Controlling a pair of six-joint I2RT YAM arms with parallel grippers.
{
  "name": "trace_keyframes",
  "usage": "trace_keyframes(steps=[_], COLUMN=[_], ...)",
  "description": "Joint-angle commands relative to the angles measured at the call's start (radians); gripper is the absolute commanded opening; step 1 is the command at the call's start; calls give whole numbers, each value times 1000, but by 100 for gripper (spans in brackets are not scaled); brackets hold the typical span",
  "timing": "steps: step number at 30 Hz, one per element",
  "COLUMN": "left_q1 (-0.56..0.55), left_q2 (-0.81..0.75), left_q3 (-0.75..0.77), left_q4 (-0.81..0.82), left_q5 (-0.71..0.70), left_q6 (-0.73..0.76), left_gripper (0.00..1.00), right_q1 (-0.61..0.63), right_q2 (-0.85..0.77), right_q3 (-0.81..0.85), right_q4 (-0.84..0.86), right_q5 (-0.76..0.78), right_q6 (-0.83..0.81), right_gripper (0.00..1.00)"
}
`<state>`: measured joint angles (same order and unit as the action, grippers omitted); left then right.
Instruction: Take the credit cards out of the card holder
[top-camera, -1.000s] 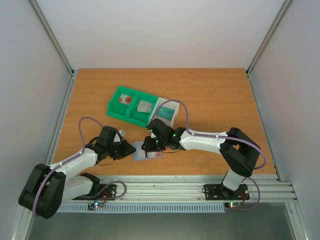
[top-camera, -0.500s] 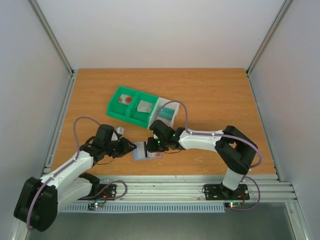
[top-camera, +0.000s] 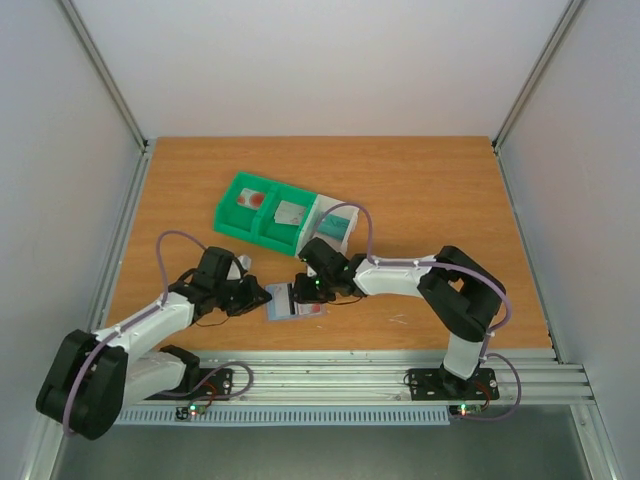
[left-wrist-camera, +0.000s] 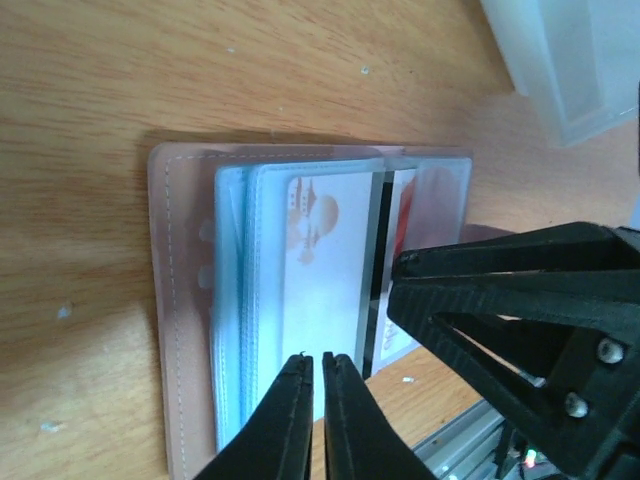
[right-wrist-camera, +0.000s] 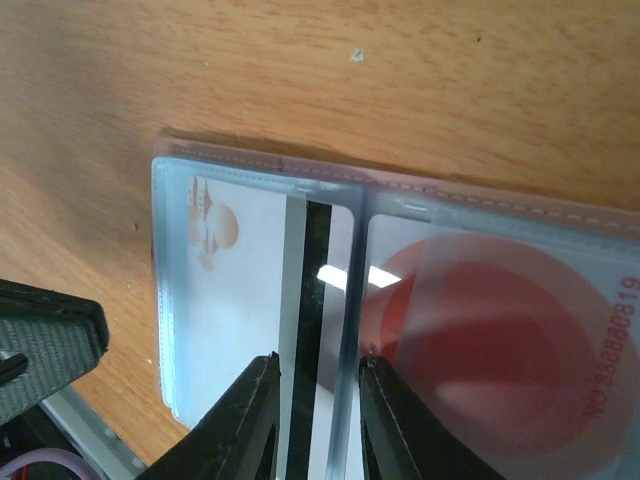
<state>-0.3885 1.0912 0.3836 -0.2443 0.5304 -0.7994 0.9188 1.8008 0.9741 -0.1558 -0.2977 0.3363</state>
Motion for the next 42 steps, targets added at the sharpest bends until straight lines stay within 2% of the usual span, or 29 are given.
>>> trace_keyframes(steps=[1, 5, 17, 25, 29, 35, 42], left_q1=[-4, -4, -4, -4, -4, -4, -4], left_q2=[39, 48, 122, 132, 137, 120, 89], left_q3=[-4, -17, -62, -71, -79, -79, -65], left_q4=[63, 55, 170, 163, 178, 142, 93], left_q5=[-11, -45, -50, -66, -64, -84, -112], left_q6=[30, 49, 14, 30, 27, 37, 50], left_gripper=[5, 4, 2, 2, 2, 5, 8], right_q1=[-26, -55, -64, -65, -64, -74, -100], right_q2=[18, 19, 37, 52, 58, -30, -118], right_q3=[-30, -66, -55, -49, -50, -107, -124], right_q4=[78, 152, 152, 196, 203, 184, 86], right_q5=[-53, -115, -135, -154, -161, -59, 2], right_q6=[3, 23, 22, 40, 50, 53, 29], right_gripper=[23, 23, 24, 23, 18, 2, 1])
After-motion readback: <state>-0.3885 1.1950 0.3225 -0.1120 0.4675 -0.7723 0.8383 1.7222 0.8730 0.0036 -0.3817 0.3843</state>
